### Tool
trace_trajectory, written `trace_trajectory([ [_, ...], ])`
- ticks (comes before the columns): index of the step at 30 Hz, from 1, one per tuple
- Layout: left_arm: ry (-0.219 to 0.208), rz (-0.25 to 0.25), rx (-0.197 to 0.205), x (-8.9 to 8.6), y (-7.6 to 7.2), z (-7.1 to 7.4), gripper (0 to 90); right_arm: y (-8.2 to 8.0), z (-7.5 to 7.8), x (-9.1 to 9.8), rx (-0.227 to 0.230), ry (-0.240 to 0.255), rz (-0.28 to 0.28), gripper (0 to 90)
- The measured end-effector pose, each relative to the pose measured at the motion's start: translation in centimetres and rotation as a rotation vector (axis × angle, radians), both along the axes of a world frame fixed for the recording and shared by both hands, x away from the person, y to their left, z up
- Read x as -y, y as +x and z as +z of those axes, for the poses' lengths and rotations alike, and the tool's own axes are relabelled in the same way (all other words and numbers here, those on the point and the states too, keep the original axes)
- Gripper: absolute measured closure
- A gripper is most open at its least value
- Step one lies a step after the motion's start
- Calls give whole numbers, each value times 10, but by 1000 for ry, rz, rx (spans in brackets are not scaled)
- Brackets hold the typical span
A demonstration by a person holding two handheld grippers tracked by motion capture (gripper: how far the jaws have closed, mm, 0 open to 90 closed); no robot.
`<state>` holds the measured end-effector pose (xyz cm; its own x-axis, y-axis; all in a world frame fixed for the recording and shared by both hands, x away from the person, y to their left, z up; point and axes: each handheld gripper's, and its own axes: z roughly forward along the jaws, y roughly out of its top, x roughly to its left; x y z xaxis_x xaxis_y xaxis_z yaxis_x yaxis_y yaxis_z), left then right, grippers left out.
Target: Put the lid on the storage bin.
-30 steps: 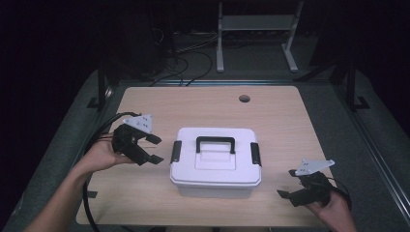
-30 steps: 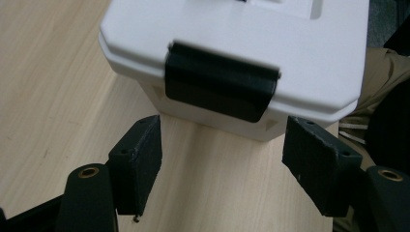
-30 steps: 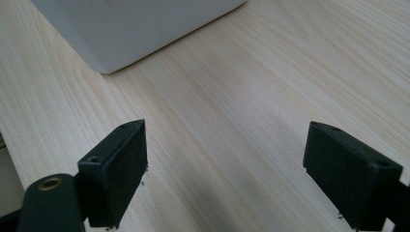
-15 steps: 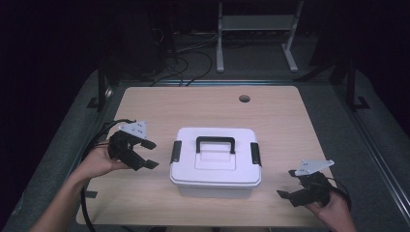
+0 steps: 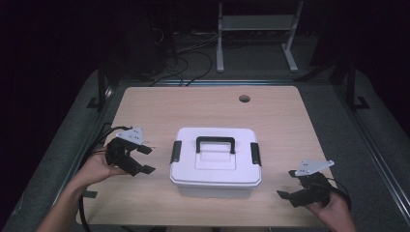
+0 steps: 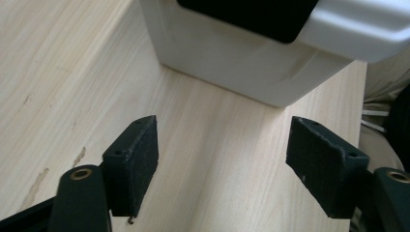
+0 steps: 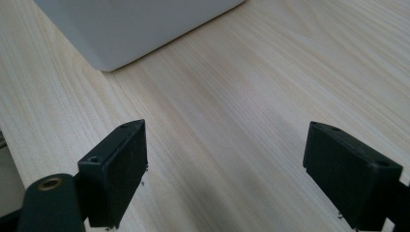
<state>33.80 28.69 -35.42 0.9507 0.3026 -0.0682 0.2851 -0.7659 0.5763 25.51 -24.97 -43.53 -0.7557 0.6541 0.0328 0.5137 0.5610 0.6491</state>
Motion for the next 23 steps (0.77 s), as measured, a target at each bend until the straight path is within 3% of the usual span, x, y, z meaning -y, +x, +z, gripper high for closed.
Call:
trace_trajectory([
  [11, -25, 34, -14, -12, -3, -16, 251, 0, -2, -1, -5, -1, 0, 153],
  [23, 10, 78, 30, -19, -12, -29, 195, -3, -2, 0, 0, 1, 7, 153],
])
